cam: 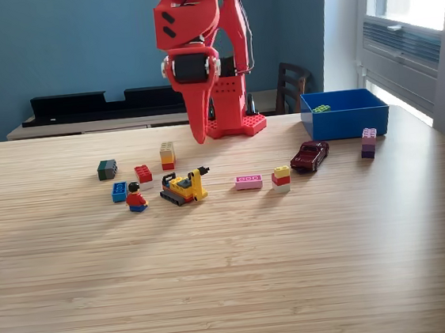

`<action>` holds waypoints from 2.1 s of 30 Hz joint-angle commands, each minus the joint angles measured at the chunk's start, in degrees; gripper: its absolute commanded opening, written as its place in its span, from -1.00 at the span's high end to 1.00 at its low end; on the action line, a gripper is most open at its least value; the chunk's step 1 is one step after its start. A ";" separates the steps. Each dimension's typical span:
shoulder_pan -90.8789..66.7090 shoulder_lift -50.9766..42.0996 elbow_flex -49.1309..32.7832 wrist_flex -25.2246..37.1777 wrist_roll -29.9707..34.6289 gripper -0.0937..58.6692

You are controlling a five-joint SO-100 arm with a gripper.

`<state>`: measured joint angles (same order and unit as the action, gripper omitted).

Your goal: Grasp a lego block and put it in the bin.

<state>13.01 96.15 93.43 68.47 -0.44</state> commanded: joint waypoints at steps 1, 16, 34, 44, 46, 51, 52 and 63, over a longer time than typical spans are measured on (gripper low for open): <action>4.75 4.04 -0.53 -0.70 2.81 0.99; 16.26 4.04 3.25 -4.92 5.36 0.99; 17.49 4.75 3.96 -4.92 7.47 0.99; 20.48 4.83 5.01 -4.57 10.37 0.99; 20.92 4.83 5.62 -4.57 10.99 0.99; 20.83 4.39 5.80 -4.57 12.66 0.99; 20.83 4.39 5.62 -4.66 12.74 0.99; 24.87 3.60 -1.93 -6.86 14.77 0.95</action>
<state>36.91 96.15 96.68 62.67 13.80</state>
